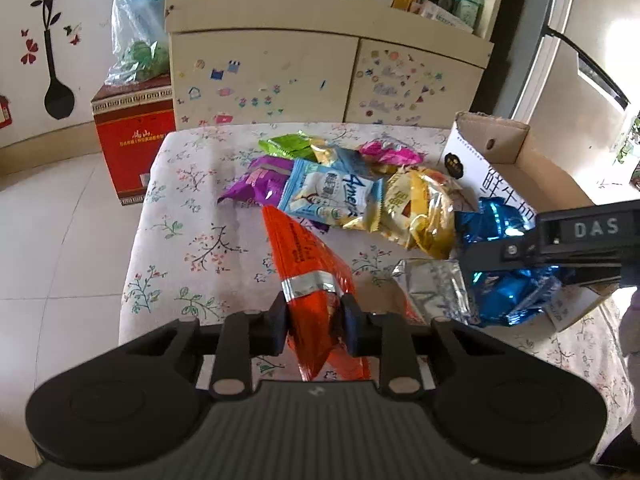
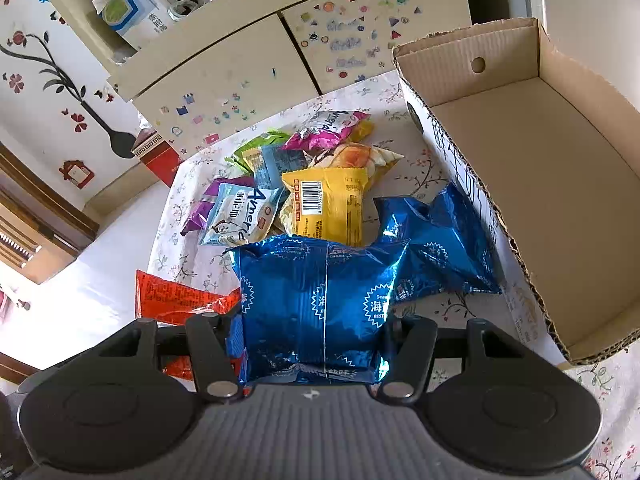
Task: Organize snacks
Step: 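Lift both packets and carry them into the cardboard box, opening both tools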
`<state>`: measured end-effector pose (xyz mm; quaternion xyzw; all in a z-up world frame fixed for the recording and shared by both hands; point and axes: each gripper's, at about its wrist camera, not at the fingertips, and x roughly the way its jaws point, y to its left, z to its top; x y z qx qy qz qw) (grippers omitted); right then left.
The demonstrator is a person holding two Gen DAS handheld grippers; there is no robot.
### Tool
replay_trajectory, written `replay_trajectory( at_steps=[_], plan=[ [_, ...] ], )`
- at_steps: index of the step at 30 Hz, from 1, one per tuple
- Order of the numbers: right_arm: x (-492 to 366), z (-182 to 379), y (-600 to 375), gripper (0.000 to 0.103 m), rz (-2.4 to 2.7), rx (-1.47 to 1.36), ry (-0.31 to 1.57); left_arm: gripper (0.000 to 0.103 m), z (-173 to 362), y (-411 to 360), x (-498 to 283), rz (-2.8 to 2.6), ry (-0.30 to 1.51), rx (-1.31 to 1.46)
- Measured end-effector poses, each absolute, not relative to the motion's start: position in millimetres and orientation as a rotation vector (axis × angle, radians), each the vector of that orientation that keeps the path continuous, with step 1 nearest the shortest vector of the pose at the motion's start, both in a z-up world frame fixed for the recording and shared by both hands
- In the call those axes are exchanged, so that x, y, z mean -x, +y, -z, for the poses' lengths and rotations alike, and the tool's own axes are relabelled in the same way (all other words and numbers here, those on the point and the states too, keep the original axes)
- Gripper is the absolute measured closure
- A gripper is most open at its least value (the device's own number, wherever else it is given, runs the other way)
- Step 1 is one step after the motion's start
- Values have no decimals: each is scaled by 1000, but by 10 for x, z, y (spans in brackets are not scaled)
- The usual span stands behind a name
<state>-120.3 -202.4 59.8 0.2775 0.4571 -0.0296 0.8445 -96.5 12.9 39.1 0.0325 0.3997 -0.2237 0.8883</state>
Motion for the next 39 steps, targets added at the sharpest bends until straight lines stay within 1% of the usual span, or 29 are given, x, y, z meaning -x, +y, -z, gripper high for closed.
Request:
replay_trajectory(
  at_steps=[14, 19, 26, 39],
  plan=[
    [1260, -658, -2044, 37, 51, -603, 938, 80, -648, 29, 1022, 463, 771, -116],
    [1276, -731, -2091, 37, 47, -615, 914, 80, -823, -92, 1019, 490, 738, -134],
    [1347, -892, -2247, 37, 70, -618, 855, 80, -1091, -352, 1010, 556, 691, -137],
    [1621, -1088, -2816, 37, 225, -661, 743, 80, -1382, -1025, 1024, 699, 640, -148]
  ],
)
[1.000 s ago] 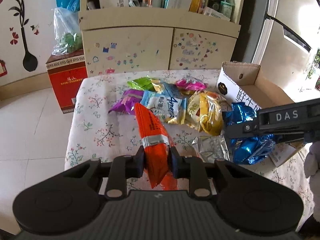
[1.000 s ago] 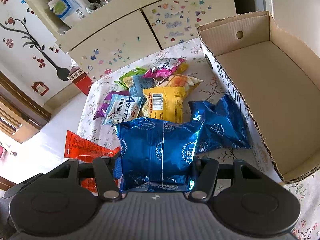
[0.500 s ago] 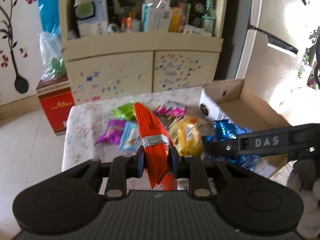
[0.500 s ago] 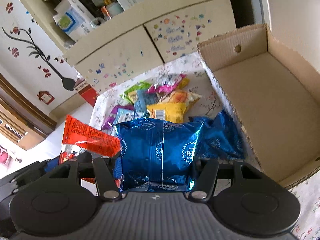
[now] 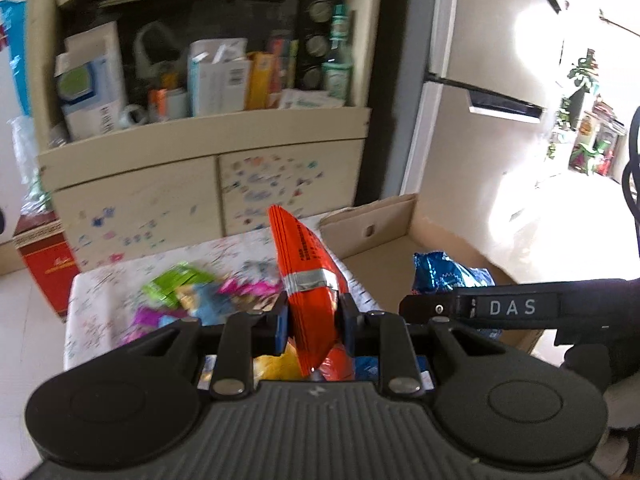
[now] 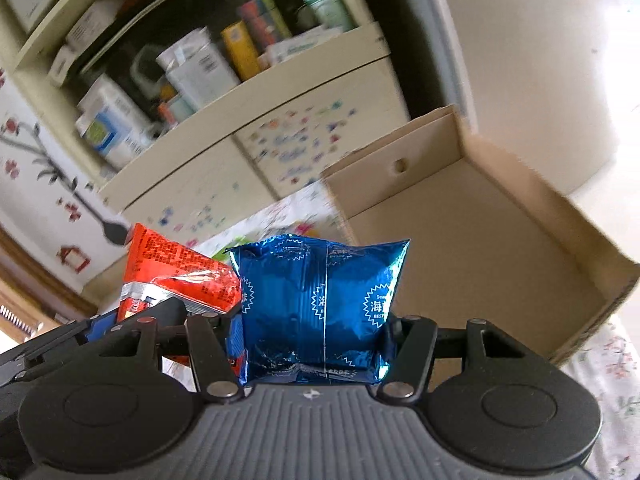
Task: Organize snacks
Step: 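Lift both packets and carry them into the cardboard box, opening both tools, then grasp the silver foil packet with the left tool while the right tool grasps another blue bag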
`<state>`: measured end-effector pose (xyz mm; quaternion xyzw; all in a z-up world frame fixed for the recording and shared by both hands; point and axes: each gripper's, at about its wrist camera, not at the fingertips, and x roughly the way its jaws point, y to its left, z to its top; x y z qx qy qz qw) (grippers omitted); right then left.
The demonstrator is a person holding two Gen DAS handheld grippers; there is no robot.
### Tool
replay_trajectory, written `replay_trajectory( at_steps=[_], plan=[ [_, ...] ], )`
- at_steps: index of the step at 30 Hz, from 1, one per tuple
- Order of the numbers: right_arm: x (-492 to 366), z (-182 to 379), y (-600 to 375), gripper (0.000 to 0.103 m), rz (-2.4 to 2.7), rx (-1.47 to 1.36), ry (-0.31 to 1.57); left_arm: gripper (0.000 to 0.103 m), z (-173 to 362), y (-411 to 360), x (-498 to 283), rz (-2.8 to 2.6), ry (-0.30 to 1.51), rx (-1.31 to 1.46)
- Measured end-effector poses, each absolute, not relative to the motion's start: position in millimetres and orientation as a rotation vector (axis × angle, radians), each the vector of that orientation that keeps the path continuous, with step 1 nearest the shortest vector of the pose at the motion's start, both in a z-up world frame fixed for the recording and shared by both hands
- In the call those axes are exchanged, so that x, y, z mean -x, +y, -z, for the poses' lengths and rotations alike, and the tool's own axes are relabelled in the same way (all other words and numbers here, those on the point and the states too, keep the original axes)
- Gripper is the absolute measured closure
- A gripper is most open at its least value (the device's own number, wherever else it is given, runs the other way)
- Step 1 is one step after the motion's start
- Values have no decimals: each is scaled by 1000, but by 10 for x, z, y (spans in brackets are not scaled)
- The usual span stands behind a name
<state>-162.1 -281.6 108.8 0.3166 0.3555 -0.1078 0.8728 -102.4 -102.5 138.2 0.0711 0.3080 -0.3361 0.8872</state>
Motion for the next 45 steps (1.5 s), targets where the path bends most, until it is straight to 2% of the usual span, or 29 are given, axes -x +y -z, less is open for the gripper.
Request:
replay_trajectory(
  at_steps=[17, 20, 22, 24, 25, 35, 45],
  plan=[
    [1945, -1046, -3422, 36, 504, -795, 663, 78, -1246, -2035, 997, 873, 696, -168],
    [1957, -1025, -3454, 30, 532, -816, 663, 74, -1198, -2129, 997, 879, 706, -175],
    [1972, -1019, -3471, 24, 540, -831, 659, 61, -1202, -2150, 1024, 882, 682, -200],
    [1979, -1024, -3486, 21, 543, -842, 646, 39, -1219, -2121, 1019, 871, 665, -207],
    [1980, -1026, -3491, 21, 535, -853, 639, 36, -1229, -2089, 999, 869, 665, -198],
    [1858, -1015, -3339, 19, 366, -876, 642, 23, -1197, -1588, 747, 834, 725, -205],
    [1606, -873, -3035, 18, 118, -937, 728, 21, -791, -1035, 675, 753, 830, -239]
  ],
)
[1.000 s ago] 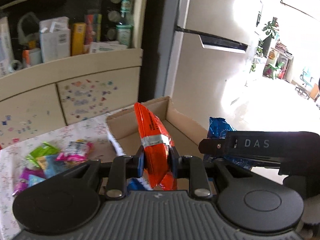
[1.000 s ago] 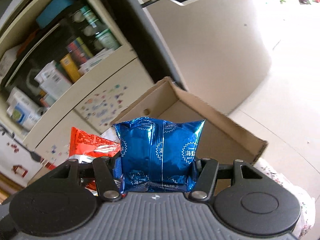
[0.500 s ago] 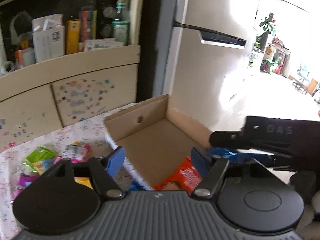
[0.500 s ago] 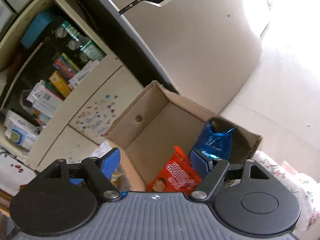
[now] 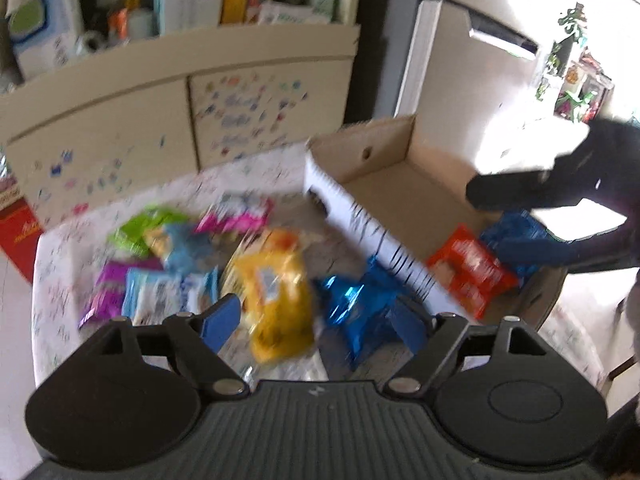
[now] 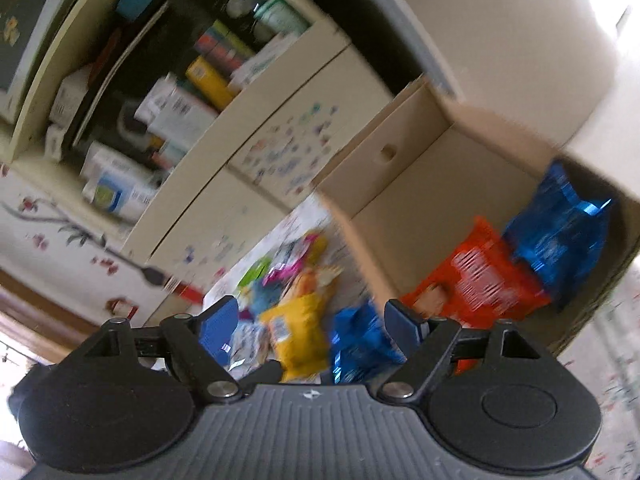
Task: Organize snacks
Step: 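Grasp the silver foil packet with the left tool while the right tool grasps another blue bag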
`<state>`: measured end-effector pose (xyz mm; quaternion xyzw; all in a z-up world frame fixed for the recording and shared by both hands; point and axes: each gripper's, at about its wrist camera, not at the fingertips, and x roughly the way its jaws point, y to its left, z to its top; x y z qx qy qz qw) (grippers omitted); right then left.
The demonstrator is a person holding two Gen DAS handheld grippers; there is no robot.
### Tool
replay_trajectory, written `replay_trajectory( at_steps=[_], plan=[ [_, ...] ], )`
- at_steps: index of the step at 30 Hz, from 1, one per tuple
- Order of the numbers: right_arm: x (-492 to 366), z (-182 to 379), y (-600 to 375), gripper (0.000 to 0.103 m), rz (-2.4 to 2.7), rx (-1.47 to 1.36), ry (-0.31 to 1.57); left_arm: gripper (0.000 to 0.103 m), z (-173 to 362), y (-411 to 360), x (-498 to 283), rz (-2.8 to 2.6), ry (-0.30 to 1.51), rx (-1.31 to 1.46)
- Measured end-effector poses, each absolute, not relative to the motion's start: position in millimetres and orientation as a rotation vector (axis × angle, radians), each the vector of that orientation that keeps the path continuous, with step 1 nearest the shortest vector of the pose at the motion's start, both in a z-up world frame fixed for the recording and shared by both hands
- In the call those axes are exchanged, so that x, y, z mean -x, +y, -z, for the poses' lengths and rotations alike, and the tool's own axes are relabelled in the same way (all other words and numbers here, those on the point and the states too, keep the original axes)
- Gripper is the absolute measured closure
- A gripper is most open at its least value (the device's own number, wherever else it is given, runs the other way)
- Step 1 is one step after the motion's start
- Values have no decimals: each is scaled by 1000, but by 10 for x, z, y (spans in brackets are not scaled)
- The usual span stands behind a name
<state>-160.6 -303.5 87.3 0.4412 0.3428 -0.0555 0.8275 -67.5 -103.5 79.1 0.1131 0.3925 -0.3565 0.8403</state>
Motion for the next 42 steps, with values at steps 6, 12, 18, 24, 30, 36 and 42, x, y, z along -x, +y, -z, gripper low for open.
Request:
replay_trajectory(
  at_steps=[6, 12, 18, 24, 30, 36, 42],
  plan=[
    [1447, -757, -2866, 18, 95, -952, 789, 21, -515, -870, 617, 710, 901, -188],
    [1283, -638, -2734, 14, 149, -943, 821, 21, -323, -888, 579, 690, 931, -198],
    [1129, -515, -2610, 14, 240, -879, 848, 20, -175, -917, 589, 664, 954, -241],
    [1037, -402, -2554, 10, 299, -842, 857, 13, -99, -800, 522, 623, 979, -206],
    [954, -357, -2476, 5, 286, -819, 866, 12, -105, -634, 449, 559, 980, -198],
    [946, -341, -2451, 5, 156, -933, 892, 12, -125, -404, 371, 496, 979, -186],
    [970, -406, -2427, 6, 203, -879, 909, 12, -147, -184, 344, 468, 985, -158]
  ],
)
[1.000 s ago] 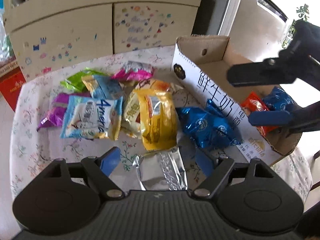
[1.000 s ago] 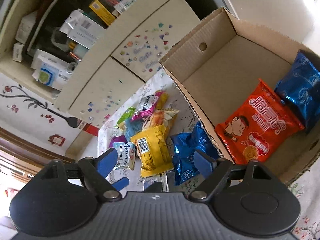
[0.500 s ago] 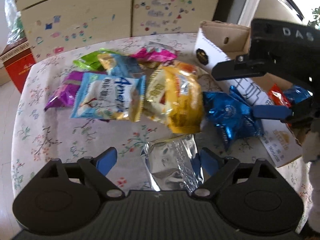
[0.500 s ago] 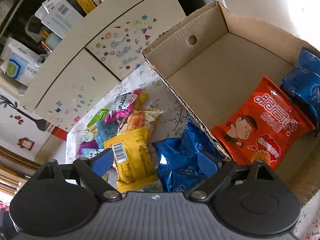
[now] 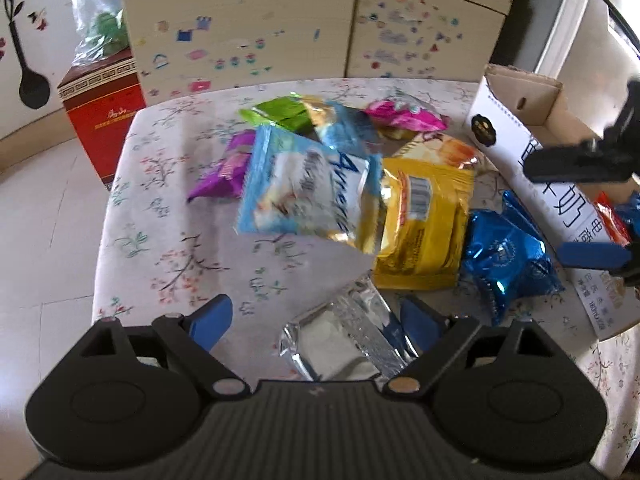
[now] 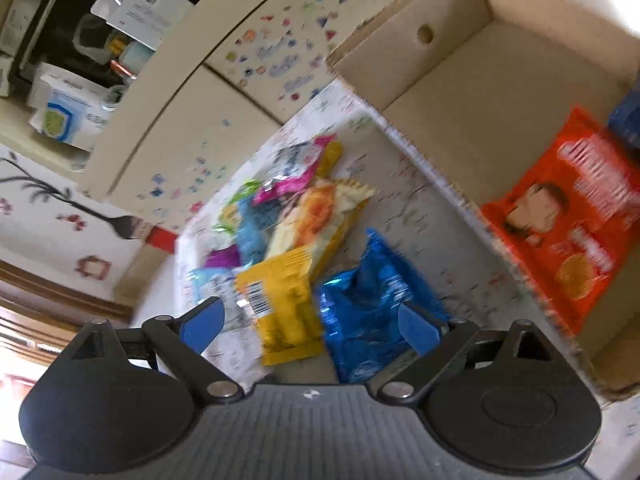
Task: Organize snacks
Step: 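Grasp the silver foil packet with the left tool while the right tool grasps another blue bag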
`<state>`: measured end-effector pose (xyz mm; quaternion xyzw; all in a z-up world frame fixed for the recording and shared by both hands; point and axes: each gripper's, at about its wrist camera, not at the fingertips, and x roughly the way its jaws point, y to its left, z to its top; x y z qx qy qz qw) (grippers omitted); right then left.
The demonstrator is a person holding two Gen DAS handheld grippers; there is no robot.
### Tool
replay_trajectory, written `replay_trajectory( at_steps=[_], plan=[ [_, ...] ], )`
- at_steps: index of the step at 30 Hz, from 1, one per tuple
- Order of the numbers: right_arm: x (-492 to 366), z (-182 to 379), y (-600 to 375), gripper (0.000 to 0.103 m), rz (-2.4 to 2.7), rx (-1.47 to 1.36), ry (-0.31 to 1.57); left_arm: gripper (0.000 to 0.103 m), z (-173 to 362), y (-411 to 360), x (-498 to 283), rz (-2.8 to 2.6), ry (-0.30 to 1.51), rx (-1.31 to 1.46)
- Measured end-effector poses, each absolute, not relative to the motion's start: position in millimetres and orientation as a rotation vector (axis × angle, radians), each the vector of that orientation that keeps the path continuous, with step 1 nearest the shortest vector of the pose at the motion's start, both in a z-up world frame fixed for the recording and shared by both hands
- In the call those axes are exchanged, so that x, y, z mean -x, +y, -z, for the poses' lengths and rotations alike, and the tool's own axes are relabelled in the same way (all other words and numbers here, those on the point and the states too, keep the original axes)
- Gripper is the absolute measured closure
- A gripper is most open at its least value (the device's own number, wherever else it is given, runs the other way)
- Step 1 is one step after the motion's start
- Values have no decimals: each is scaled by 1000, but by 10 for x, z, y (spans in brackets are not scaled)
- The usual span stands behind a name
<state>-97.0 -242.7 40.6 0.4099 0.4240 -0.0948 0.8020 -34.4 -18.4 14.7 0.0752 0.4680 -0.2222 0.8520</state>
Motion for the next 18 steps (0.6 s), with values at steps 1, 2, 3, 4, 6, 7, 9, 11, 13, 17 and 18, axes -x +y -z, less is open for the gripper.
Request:
replay_trajectory(
  at_steps=[1, 2, 3, 4, 6, 7, 9, 11, 13, 17, 18],
  plan=[
    [954, -403, -2408, 6, 222, -845, 917, 12, -149, -155, 339, 472, 988, -145],
    [937, -388, -2381, 6, 235, -814, 930, 12, -151, -124, 339, 480, 993, -132],
    [918, -367, -2359, 6, 247, -786, 946, 12, -147, -103, 343, 488, 999, -125],
    [892, -342, -2323, 6, 262, -756, 964, 12, -138, -90, 350, 495, 1005, -120],
    [867, -301, -2281, 6, 266, -722, 982, 12, -118, -82, 357, 515, 1021, -105],
    [844, -283, -2255, 6, 267, -705, 991, 12, -111, -83, 366, 527, 1033, -96],
    [808, -260, -2203, 6, 269, -658, 1003, 12, -105, -100, 386, 537, 1046, -92],
    [774, -224, -2160, 6, 275, -621, 1016, 12, -92, -120, 407, 538, 1050, -95],
    [743, -203, -2122, 6, 280, -585, 1027, 12, -72, -149, 406, 533, 1055, -94],
    [694, -112, -2079, 6, 288, -549, 1059, 4, 6, -223, 413, 499, 1045, -125],
    [692, -81, -2088, 7, 295, -551, 1069, 4, 26, -249, 416, 480, 1036, -146]
  ],
)
